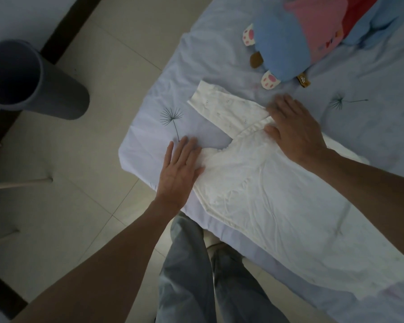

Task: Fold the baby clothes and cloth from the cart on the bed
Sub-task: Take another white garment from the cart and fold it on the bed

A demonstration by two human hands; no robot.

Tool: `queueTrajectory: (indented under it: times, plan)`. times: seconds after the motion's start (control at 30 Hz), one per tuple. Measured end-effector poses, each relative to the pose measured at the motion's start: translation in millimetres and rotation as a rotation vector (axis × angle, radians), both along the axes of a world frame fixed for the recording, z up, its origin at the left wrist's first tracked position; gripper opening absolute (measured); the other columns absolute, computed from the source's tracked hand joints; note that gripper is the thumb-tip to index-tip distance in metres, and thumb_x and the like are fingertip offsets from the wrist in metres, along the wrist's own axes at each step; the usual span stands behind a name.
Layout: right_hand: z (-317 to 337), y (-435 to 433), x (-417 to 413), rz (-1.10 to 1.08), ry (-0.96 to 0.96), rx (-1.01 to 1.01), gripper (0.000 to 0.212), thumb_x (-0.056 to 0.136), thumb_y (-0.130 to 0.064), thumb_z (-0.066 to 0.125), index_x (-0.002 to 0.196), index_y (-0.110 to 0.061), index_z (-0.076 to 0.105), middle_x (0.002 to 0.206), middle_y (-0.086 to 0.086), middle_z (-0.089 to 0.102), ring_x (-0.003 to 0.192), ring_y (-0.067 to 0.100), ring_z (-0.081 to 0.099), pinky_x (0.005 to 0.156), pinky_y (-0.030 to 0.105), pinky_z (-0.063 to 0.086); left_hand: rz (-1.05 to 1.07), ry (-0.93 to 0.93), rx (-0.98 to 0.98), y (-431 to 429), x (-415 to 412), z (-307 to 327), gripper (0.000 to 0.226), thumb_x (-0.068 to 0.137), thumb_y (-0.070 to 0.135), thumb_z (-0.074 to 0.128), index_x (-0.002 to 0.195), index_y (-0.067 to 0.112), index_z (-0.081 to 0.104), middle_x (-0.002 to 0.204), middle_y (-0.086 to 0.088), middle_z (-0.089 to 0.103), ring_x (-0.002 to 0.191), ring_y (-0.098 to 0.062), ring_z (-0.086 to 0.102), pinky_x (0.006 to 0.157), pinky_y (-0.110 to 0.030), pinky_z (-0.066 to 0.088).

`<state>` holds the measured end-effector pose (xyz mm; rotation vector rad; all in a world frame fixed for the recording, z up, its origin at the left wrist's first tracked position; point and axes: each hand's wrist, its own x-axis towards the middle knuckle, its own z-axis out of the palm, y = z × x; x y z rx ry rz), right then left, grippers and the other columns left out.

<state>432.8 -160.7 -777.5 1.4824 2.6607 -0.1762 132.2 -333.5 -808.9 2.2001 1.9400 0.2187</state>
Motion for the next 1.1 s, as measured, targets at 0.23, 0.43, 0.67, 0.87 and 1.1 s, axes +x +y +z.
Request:
queueTrajectory:
  times: [0.23,0.43,0.67,0.87,1.1]
  plan:
    - [1,-3,-2,-0.009,0.051,0.036,0.021,0.105,-0.017,0.06,0.123,-0.006,0.057,0.155,0.022,0.05,0.151,0.04,0.039,0.125,0.049,0.033,0.113,-0.007,0.05,15,2,7,0.02,0.111,0.016,0.052,0.117,-0.001,0.061,0.135,-0.022,0.055,0.131,-0.041,0.051,0.127,-0.055,0.029]
    - [2,-2,-3,-0.026,0.083,0.052,0.018,0.103,-0.013,0.063,0.118,-0.005,0.059,0.15,0.023,0.055,0.149,0.041,0.042,0.122,0.05,0.036,0.119,0.03,0.051,17,1,2,0.024,0.11,0.025,0.06,0.109,0.0,0.061,0.13,-0.023,0.053,0.126,-0.041,0.053,0.124,-0.055,0.033]
    - [-4,-4,-1,-0.032,0.067,0.044,0.023,0.104,-0.013,0.062,0.123,-0.003,0.056,0.148,0.024,0.055,0.149,0.041,0.043,0.123,0.05,0.037,0.122,0.016,0.045,21,-3,1,0.028,0.114,0.026,0.052,0.102,0.001,0.06,0.125,-0.024,0.053,0.119,-0.043,0.052,0.123,-0.055,0.034]
    - [-1,3,-4,-0.062,0.093,0.058,0.028,0.104,-0.013,0.063,0.126,0.0,0.053,0.142,0.027,0.056,0.145,0.044,0.046,0.12,0.052,0.041,0.139,0.003,0.065,22,-4,4,0.021,0.113,0.016,0.052,0.105,0.0,0.061,0.124,-0.025,0.053,0.122,-0.044,0.05,0.122,-0.055,0.036]
    - [6,8,-10,-0.092,0.111,0.06,0.02,0.105,-0.013,0.061,0.119,-0.001,0.053,0.129,0.025,0.059,0.134,0.048,0.051,0.112,0.055,0.044,0.171,0.013,0.071,23,-8,4,0.015,0.111,0.013,0.052,0.107,0.0,0.059,0.126,-0.024,0.053,0.121,-0.042,0.053,0.129,-0.057,0.026]
